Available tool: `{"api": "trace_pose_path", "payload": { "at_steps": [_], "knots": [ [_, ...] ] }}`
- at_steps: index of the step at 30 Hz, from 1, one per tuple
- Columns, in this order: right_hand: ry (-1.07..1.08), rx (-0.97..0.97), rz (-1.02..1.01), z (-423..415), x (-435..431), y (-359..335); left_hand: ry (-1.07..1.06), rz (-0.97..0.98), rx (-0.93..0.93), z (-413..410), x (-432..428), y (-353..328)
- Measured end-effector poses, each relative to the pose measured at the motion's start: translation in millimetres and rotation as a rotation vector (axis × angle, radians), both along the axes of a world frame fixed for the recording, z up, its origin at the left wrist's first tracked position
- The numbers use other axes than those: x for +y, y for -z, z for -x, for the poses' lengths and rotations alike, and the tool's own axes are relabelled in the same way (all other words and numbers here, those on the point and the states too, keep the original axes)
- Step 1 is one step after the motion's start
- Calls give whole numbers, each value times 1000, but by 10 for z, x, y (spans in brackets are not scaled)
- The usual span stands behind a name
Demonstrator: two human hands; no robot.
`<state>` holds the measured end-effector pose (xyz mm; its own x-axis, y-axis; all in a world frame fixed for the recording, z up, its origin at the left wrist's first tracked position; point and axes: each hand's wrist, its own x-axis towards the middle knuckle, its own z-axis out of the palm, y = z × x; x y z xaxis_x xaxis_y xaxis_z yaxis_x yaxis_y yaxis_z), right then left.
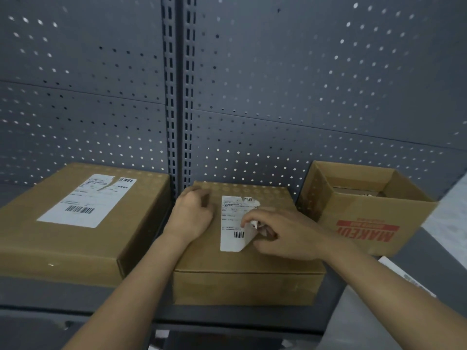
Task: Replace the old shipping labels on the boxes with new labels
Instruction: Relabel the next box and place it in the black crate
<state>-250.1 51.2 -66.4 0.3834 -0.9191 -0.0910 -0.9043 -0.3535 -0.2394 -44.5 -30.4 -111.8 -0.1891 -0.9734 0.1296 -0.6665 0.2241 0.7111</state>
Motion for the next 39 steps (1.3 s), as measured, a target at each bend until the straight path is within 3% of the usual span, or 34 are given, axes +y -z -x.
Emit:
{"api": "trace_pose_path", "payload": {
  "at_steps": [4, 17, 33, 39],
  "knots": [
    [-33, 137, 95, -61, -81, 88, 33, -25, -61, -48, 27, -64],
    [-84, 75, 212, -113, -142, 230, -15, -38, -92, -17, 192, 55],
    [89, 50, 261, -236, -148, 222, -10, -31, -99, -57, 160, 83],
    [192, -52, 258, -294, -142, 181, -11, -35, -91, -58, 151, 90]
  ]
}}
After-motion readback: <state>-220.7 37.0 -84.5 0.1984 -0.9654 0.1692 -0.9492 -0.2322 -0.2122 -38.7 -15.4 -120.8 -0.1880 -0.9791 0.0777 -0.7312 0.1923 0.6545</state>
